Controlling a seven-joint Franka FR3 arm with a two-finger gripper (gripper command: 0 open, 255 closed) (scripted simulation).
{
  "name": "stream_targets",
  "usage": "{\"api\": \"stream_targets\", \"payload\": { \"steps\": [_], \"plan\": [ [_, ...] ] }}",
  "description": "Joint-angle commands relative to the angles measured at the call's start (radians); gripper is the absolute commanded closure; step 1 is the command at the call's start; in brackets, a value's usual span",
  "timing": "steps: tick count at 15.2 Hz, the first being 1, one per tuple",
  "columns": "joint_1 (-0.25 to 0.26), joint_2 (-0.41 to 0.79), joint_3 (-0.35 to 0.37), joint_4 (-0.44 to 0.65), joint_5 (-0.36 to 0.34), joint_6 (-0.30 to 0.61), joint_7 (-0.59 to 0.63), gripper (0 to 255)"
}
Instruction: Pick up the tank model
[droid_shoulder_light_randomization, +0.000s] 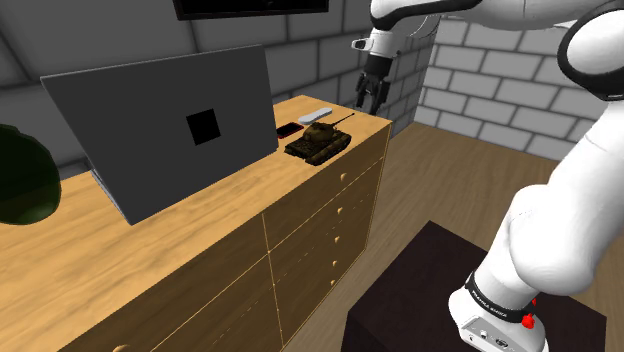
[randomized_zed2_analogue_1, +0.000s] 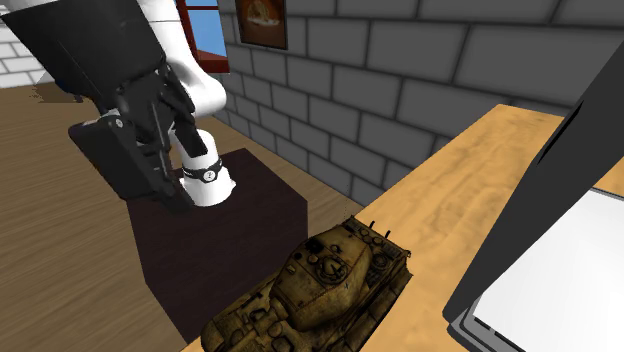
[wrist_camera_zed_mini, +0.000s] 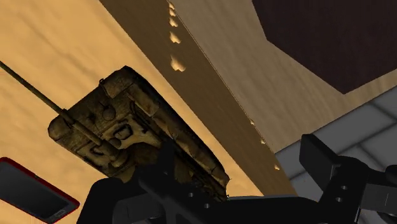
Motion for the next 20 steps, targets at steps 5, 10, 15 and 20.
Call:
{"api": "stream_targets", "payload": {
  "steps": [5,10,15,20],
  "plan": [
    [-0.054,0.343,-0.018,0.331,0.205,-0.139,-0.355,0],
    [-0.164,0.63,0.056,0.705,0.324,-0.31,-0.534,0],
    [-0.15,0.62,0.057,0.635,0.318,-0.252,-0.551,0],
    [-0.139,0.615,0.057,0.579,0.316,-0.205,-0.566,0]
  ]
}}
